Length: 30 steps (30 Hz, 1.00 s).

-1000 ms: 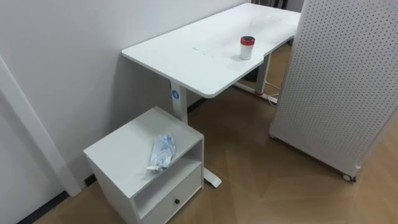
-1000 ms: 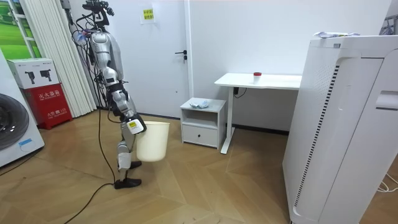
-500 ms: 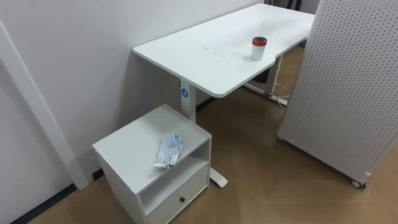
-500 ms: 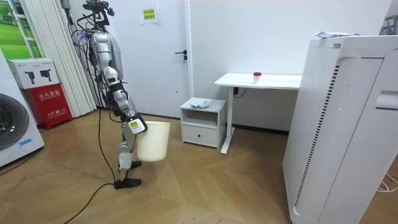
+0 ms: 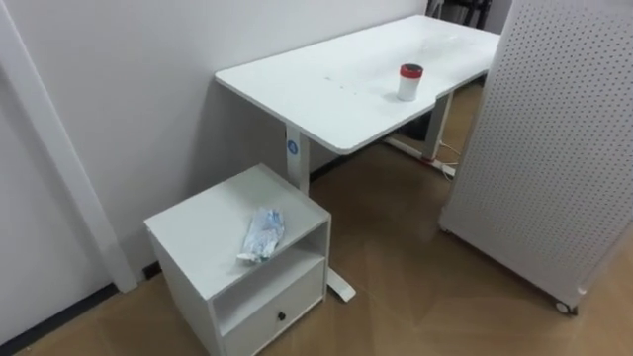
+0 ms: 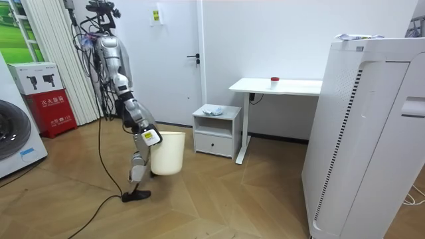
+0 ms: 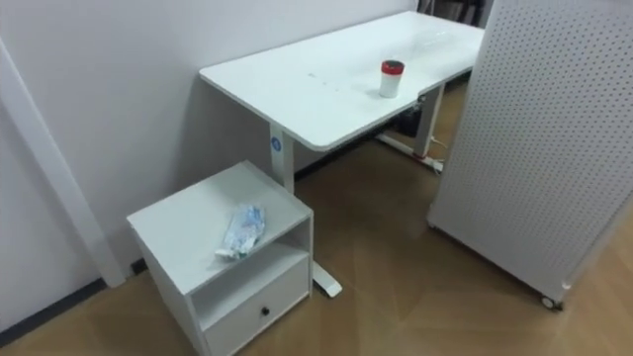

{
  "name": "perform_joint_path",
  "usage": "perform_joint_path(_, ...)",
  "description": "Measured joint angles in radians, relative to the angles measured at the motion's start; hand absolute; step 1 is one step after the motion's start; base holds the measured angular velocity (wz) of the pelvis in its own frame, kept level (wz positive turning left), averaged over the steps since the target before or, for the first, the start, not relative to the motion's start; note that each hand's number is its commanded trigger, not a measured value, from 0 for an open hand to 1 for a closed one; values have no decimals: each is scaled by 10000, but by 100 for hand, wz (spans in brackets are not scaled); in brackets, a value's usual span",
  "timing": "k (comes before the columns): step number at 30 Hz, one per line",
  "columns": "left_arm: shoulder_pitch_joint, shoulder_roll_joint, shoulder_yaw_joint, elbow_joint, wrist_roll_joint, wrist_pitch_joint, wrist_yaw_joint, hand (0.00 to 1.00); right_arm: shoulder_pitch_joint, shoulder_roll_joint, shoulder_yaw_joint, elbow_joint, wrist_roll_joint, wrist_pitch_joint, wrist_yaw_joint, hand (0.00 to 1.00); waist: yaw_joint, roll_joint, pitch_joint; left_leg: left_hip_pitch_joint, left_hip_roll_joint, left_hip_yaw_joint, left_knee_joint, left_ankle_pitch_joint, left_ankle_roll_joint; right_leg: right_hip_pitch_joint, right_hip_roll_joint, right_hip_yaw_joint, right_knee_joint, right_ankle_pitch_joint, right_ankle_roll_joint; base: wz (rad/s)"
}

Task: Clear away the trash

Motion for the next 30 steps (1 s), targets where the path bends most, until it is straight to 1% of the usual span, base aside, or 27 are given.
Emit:
perform_joint_path(1, 46, -18, 30, 0, 2, -14, 61, 0, 120, -25, 16, -57, 0, 7, -3, 100, 103, 5, -23, 74, -87, 12, -532, 686, 44, 160, -146, 66, -32, -110, 136, -36)
perform_joint_path(2, 61, -44, 0, -3, 4, -97, 131, 0, 314, -64, 22, -121, 59, 10, -4, 100, 41, -24, -101, 237, -158, 180, -523, 955, 285, 294, -217, 113, -107, -173, 379, -26)
perform_joint_path(3, 139, -52, -17, -2, 5, -150, 174, 0, 396, -76, 66, -189, 156, 6, -3, 100, 57, -12, -138, 263, -157, 319, -447, 1026, 401, 364, -210, 116, -183, -209, 443, -15)
perform_joint_path(4, 100, -54, -19, -2, -5, -293, 226, 0, 432, -68, 170, -250, 309, 5, -30, 100, 48, -20, -161, 230, -163, 397, -102, 892, 532, 510, -240, 68, -439, -157, 526, -23)
perform_joint_path(5, 77, -38, -19, -44, -21, -485, 253, 0, 377, -47, 340, -321, 327, -19, -87, 100, 28, -58, -54, 19, -32, 455, 522, 661, 519, 685, -316, 59, -718, -22, 507, -23)
perform_joint_path(6, 68, -28, -29, -65, -66, -575, 256, 0, 319, -31, 417, -350, 308, -25, -132, 100, 9, -77, 35, -327, 60, 500, 1310, 602, 547, 854, -289, 261, -815, -16, 490, -20)
perform_joint_path(7, 64, -73, -96, -55, -243, -675, 245, 0, 307, -60, 506, -396, 295, -19, -242, 100, 17, 20, 122, -921, 27, 623, 1908, 406, 547, 1171, -216, 916, -999, -18, 405, -11)
perform_joint_path(8, 94, -193, -107, -82, -268, -705, 194, 0, 536, -192, 455, -450, 304, 81, -329, 100, 51, 52, -48, -979, -72, 585, 903, 414, 460, 1294, -235, 1246, -1101, -277, 395, -14)
perform_joint_path(9, 61, -224, -103, -85, -276, -724, 179, 0, 614, -230, 403, -464, 281, 169, -360, 100, 126, 106, -70, -1006, -91, 571, 755, 623, 564, 1334, -280, 1227, -1013, -512, 438, -22)
perform_joint_path(10, 192, -151, -88, -60, -285, -717, 171, 0, 757, -179, 377, -469, 265, 319, -421, 100, 286, -79, -140, -973, -303, 741, 1224, 382, 773, 1461, -601, 1215, -769, -945, 651, -29)
perform_joint_path(11, 188, -83, -77, -61, -306, -724, 167, 0, 757, -152, 350, -484, 136, 331, -427, 100, 350, -384, -230, -982, -457, 1006, 1566, 0, 942, 1521, -876, 1155, -695, -1118, 873, -30)
perform_joint_path(12, 159, -83, -63, -71, -379, -726, 168, 0, 751, -165, 346, -494, 51, 321, -432, 100, 380, -421, -220, -992, -476, 1099, 1758, -184, 988, 1565, -954, 1135, -672, -1127, 911, -25)
perform_joint_path(13, 56, -77, -102, -72, -433, -738, 170, 0, 642, -186, 374, -553, -111, 272, -424, 100, 376, -425, -184, -968, -477, 1209, 2084, -532, 1062, 1584, -1090, 1030, -358, -1082, 997, -20)
perform_joint_path(14, -64, -53, -117, -76, -624, -748, 189, 0, 515, -118, 418, -755, -138, 270, -443, 100, 389, -455, -154, -882, -477, 1292, 2302, -857, 1134, 1399, -1209, 892, 365, -1045, 1060, -15)
perform_joint_path(15, -144, -31, -133, -82, -729, -771, 209, 0, 512, -74, 452, -864, -139, 269, -456, 100, 371, -471, -133, -799, -503, 1317, 2373, -999, 1158, 1247, -1289, 818, 928, -988, 1158, 0)
perform_joint_path(16, -302, 16, -154, -86, -874, -845, 285, 0, 441, 13, 490, -968, -130, 270, -462, 100, 345, -549, -80, -522, -661, 1322, 2337, -1218, 1216, 869, -1532, 662, 2145, -718, 1350, 10)
perform_joint_path(17, -576, 22, -172, -120, -961, -919, 422, 0, 429, 26, 474, -1165, -145, 265, -497, 100, 275, -548, -66, -233, -797, 1312, 2274, -1392, 1302, 414, -1749, 611, 3472, -131, 1335, 13)
perform_joint_path(18, -694, 25, -176, -133, -966, -946, 506, 0, 390, 14, 453, -1181, -157, 261, -537, 100, 267, -470, -41, -97, -821, 1322, 2246, -1491, 1344, 174, -1816, 612, 4117, 297, 1316, 11)
perform_joint_path(20, -1042, 106, -195, -288, -961, -1190, 955, 0, 208, 70, 381, -1095, -153, 168, -559, 100, 302, -341, -7, 453, -835, 1256, 1947, -1717, 1437, -763, -1995, 547, 5913, 2212, 1099, -2)
perform_joint_path(21, -1119, 133, -198, -353, -960, -1233, 1086, 0, 141, 95, 391, -1122, -109, 150, -543, 100, 311, -315, 10, 588, -828, 1217, 1811, -1734, 1445, -1026, -2013, 465, 6254, 2268, 1100, -12)
perform_joint_path(22, -1221, 168, -218, -571, -996, -1363, 1303, 0, 68, 122, 474, -1266, -81, 73, -516, 100, 309, -244, 35, 854, -778, 1188, 1491, -1743, 1439, -1691, -2049, 268, 6732, 1938, 1047, -11)
perform_joint_path(23, -1274, 183, -314, -752, -1218, -1463, 1469, 0, 57, 124, 567, -1423, 6, -41, -521, 100, 311, -85, 4, 1050, -664, 1151, 1237, -1737, 1428, -2333, -1934, 2, 6767, 1453, 995, -9)
perform_joint_path(25, -1337, 182, -445, -1090, -1539, -1654, 1594, 0, 13, 135, 654, -1584, 112, -238, -547, 100, 224, 59, 8, 1325, -559, 1080, 859, -1732, 1395, -3139, -1751, -307, 6021, 981, 968, 0)
perform_joint_path(27, -1308, 154, -605, -1268, -1744, -1807, 1631, 0, -94, 134, 682, -1578, 108, -358, -560, 100, 243, 115, 6, 1700, -471, 1042, 444, -1709, 1346, -3479, -1460, -424, 4307, 826, 938, 0)
perform_joint_path(28, -1363, 100, -654, -1269, -1830, -1878, 1666, 0, -62, 143, 769, -1586, 119, -451, -551, 100, 221, 175, 26, 1993, -450, 956, 142, -1672, 1277, -3467, -1235, -396, 2892, 864, 914, 16)
perform_joint_path(29, -1339, 89, -848, -1268, -1966, -1955, 1702, 0, -32, 158, 813, -1581, 116, -517, -522, 100, 132, 163, 5, 2189, -449, 834, -67, -1676, 1215, -3348, -1017, -346, 1430, 1146, 905, 25)
perform_joint_path(30, -1334, 81, -942, -1260, -1970, -1973, 1724, 0, -32, 171, 818, -1563, 116, -569, -527, 100, 86, 178, 1, 2277, -429, 780, -132, -1693, 1173, -3349, -940, -327, 998, 1635, 876, 39)
